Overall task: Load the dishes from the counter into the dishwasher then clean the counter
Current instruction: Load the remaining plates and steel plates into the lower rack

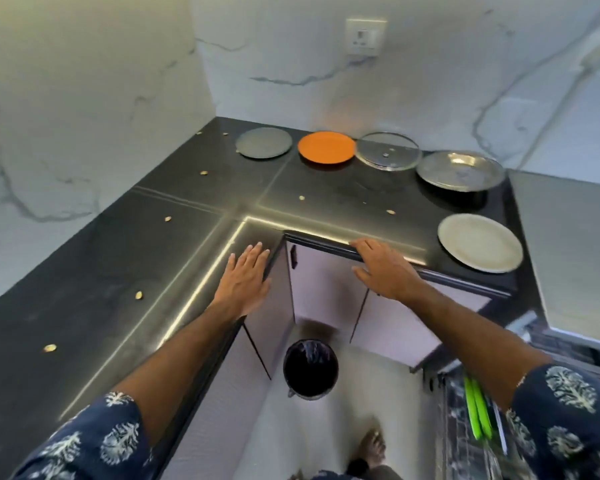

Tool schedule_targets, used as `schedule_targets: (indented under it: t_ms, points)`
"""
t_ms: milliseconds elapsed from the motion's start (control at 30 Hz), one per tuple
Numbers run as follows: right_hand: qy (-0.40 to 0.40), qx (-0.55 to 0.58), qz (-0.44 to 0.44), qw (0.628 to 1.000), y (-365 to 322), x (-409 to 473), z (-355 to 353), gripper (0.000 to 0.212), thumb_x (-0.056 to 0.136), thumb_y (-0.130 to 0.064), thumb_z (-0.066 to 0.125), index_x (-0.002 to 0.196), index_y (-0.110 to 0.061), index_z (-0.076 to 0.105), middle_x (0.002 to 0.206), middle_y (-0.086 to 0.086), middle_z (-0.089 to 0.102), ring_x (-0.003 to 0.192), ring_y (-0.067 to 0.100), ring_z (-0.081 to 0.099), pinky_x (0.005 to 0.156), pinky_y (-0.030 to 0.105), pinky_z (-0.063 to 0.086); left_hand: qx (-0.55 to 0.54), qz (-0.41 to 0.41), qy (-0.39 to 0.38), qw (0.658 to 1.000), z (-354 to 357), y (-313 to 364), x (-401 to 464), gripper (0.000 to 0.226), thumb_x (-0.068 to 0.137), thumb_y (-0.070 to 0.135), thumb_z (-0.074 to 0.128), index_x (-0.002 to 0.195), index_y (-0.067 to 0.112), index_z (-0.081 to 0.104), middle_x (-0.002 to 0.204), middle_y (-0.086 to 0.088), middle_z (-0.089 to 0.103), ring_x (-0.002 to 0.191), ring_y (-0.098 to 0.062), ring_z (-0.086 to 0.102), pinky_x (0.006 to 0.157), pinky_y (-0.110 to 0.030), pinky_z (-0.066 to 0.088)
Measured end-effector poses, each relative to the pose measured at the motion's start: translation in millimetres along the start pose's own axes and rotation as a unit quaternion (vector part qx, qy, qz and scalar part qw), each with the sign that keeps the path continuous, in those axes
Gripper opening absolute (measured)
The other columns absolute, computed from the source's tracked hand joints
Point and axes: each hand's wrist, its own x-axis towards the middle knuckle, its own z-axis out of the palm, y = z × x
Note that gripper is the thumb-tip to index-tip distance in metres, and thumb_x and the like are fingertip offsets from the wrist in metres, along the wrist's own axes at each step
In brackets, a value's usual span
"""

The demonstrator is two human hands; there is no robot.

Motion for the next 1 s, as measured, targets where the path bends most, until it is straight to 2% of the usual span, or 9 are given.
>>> schedule_targets:
  t_ms: [167,267,433,633,733,867,1000]
  points:
    - [-0.041,-0.022,-0.091,0.995,-35.5,97.4,24.3,0.054,0.089,-0.030,0.055,0.141,-0.019,0.044,0.136,0.004,0.052,0.120,0.027,0.054,0.099,0.044,0.047,-0.003,-0.074,-0.016,0.997,17.2,-59.8,16.8,0.068,0.102,0.041,0.038,0.159,0.015,0.011,0.167,-0.004,0.001,0.154,-0.019,-0.002,0.124,-0.047,0.004]
    - [-0.031,-0.033,-0.109,0.993,-36.7,134.5,24.5,0.048,0.092,-0.033,0.054,0.138,-0.020,0.044,0.133,0.003,0.052,0.119,0.027,0.053,0.098,0.044,0.047,0.004,-0.063,-0.019,0.998,18.7,-64.3,33.3,0.068,0.103,0.042,0.037,0.159,0.015,0.009,0.167,-0.004,0.000,0.154,-0.020,-0.003,0.125,-0.047,0.004]
    - [-0.080,-0.071,-0.148,0.983,-13.0,248.0,34.2,0.051,0.094,-0.033,0.050,0.141,-0.016,0.040,0.139,0.009,0.046,0.123,0.033,0.050,0.098,0.053,0.045,0.010,-0.076,-0.024,0.997,38.0,-65.4,109.7,0.066,0.104,0.044,0.031,0.159,0.015,0.009,0.167,-0.005,0.000,0.154,-0.022,-0.002,0.124,-0.049,0.004]
    - [-0.114,-0.071,-0.192,0.972,24.9,381.3,50.5,0.047,0.089,-0.026,0.054,0.134,-0.015,0.045,0.135,0.010,0.046,0.121,0.037,0.047,0.095,0.052,0.045,0.012,-0.119,-0.017,0.993,56.3,-68.3,207.2,0.064,0.103,0.049,0.024,0.157,0.015,0.017,0.167,-0.008,0.009,0.154,-0.024,0.008,0.123,-0.052,0.010]
    - [-0.113,-0.079,-0.215,0.967,35.3,446.8,64.4,0.045,0.092,-0.026,0.054,0.134,-0.011,0.044,0.134,0.014,0.046,0.122,0.039,0.047,0.095,0.054,0.045,0.002,-0.147,0.017,0.989,74.5,-68.5,222.8,0.067,0.101,0.052,0.016,0.158,0.017,0.018,0.166,-0.006,0.015,0.153,-0.023,0.013,0.122,-0.053,0.011]
    - [-0.080,-0.051,-0.206,0.974,38.2,524.7,88.1,0.049,0.093,-0.020,0.053,0.139,-0.006,0.041,0.138,0.019,0.044,0.126,0.042,0.042,0.099,0.056,0.042,-0.004,-0.147,0.055,0.988,87.3,-71.7,226.2,0.065,0.101,0.050,0.020,0.158,0.019,0.021,0.165,-0.004,0.016,0.153,-0.020,0.010,0.123,-0.051,0.009]
    - [-0.044,-0.097,-0.204,0.973,34.0,569.8,114.8,0.037,0.096,-0.020,0.050,0.130,-0.005,0.048,0.130,0.018,0.050,0.119,0.040,0.048,0.093,0.050,0.044,-0.027,-0.145,0.067,0.987,86.8,-72.8,227.1,0.063,0.102,0.049,0.020,0.158,0.023,0.017,0.166,0.001,0.012,0.154,-0.017,0.004,0.125,-0.048,0.006]
